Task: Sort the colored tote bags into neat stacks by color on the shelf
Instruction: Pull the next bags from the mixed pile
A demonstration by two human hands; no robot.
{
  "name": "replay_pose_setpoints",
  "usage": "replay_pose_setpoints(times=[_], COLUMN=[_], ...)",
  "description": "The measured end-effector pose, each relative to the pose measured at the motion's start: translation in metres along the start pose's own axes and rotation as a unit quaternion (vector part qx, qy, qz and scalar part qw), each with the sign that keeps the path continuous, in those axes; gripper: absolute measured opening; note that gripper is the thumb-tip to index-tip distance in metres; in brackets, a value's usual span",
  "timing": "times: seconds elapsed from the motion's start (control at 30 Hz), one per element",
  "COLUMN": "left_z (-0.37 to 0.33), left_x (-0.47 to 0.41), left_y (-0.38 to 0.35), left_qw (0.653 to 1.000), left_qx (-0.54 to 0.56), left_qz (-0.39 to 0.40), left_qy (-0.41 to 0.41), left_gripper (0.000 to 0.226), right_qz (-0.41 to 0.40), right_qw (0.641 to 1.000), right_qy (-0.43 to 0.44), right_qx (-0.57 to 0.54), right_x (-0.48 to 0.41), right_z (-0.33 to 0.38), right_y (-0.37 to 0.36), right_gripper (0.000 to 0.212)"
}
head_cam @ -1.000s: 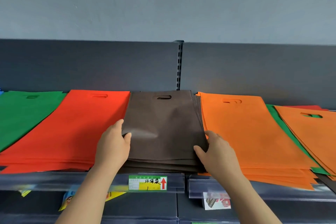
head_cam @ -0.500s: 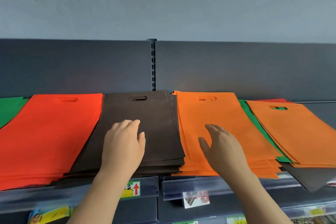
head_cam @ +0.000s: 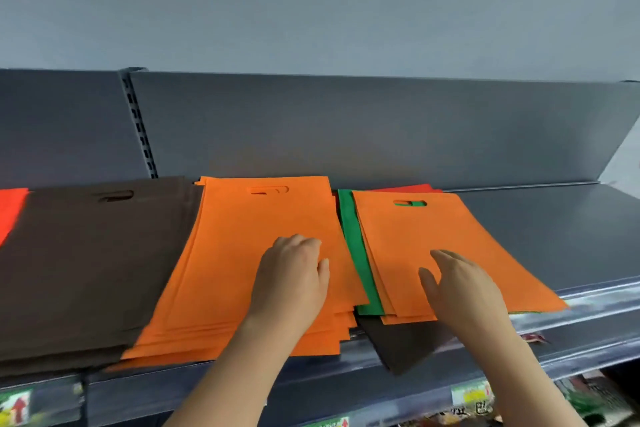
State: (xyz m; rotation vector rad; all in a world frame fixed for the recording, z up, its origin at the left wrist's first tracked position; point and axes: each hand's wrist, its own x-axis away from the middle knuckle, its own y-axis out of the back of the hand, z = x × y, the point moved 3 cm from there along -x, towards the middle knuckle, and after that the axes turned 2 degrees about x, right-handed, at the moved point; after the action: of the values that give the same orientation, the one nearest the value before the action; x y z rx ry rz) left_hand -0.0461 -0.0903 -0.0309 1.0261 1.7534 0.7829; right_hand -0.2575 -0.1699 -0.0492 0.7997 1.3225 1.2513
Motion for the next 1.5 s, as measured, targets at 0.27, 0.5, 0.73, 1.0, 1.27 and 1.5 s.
replay_pose_setpoints(times=[0.27, 0.5, 0.73, 1.0, 1.27, 1.5], left_z=[-0.074, -0.079, -0.104, -0.079, -0.008, 0.058], left_x=[-0.029, -0.041, -0.039, -0.030, 0.000, 0.017], left_y=[-0.073, -0.091, -0.079, -0.024, 0.007, 0.048], left_qw=[0.990, 0.961, 0.970, 0.933, 0.921, 0.946], left_qx=[0.018, 0.134, 0.212, 0.329, 0.330, 0.235], left_qz=[0.119, 0.122, 0.016, -0.112, -0.142, -0.117], left_qy=[0.074, 0.207, 0.119, 0.094, 0.149, 0.189], left_gripper=[0.029, 0.046, 0.054, 0.030, 0.029, 0.031], right_qz=[0.045, 0.025, 0.058, 0.048, -0.035, -0.023], right_qw=[0.999, 0.996, 0.995, 0.967, 0.950, 0.952], right_qy=[-0.017, 0.062, -0.021, -0.060, 0.014, 0.076], right_qx=[0.016, -0.057, -0.080, -0.242, -0.309, -0.297], right_x=[-0.016, -0.017, -0.022, -0.030, -0.020, -0.011], right_z=[-0.087, -0.093, -0.125, -0.105, -0.034, 0.045], right_y=[-0.017, -0.019, -0.022, 0.004, 0.012, 0.004], right_gripper=[0.027, 0.024, 0.035, 0.045, 0.056, 0.056])
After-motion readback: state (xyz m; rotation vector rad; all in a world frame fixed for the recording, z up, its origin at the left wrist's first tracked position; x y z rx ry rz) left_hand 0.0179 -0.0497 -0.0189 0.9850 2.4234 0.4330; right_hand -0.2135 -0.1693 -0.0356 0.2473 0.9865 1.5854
